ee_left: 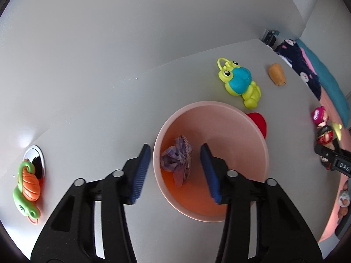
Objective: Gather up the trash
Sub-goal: 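Grasp the pink bowl rim with the left tool while the right tool grasps the black-red doll, then carry bowl and doll to the black bin and release both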
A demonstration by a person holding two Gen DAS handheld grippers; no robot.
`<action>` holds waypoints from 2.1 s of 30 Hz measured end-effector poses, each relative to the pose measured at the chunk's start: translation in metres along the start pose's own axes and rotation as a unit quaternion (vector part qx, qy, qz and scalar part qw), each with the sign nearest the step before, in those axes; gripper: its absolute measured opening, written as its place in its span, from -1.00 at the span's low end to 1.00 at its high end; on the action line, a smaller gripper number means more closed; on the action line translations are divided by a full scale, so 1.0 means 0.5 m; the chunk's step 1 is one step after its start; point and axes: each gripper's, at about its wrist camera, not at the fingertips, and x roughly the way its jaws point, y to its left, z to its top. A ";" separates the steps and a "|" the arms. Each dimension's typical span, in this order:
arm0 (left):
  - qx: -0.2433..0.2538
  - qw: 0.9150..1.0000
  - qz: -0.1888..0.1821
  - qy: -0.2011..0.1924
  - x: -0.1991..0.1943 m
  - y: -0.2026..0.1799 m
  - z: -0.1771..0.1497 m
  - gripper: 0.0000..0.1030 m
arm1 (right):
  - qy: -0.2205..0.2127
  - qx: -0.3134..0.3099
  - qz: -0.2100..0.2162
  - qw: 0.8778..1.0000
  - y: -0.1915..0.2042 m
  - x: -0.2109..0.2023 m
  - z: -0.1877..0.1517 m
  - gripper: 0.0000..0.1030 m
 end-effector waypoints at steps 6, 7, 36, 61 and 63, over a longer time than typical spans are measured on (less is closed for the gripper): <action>0.006 1.000 -0.028 0.002 -0.001 -0.011 -0.007 -0.59 | 0.004 0.013 0.020 1.000 -0.006 -0.007 -0.015 0.20; 0.008 0.999 -0.032 0.002 -0.004 -0.014 -0.009 -0.60 | 0.005 0.015 0.023 1.000 -0.007 -0.009 -0.017 0.20; 0.122 0.986 -0.108 -0.026 -0.141 -0.314 -0.055 -0.61 | -0.086 0.088 0.036 0.992 -0.214 -0.246 -0.135 0.20; 0.304 0.925 -0.228 -0.003 -0.181 -0.792 -0.204 -0.61 | -0.124 0.235 -0.049 0.963 -0.569 -0.393 -0.378 0.20; 0.316 0.920 -0.234 0.001 -0.182 -0.822 -0.221 -0.61 | -0.121 0.246 -0.052 0.960 -0.590 -0.395 -0.400 0.21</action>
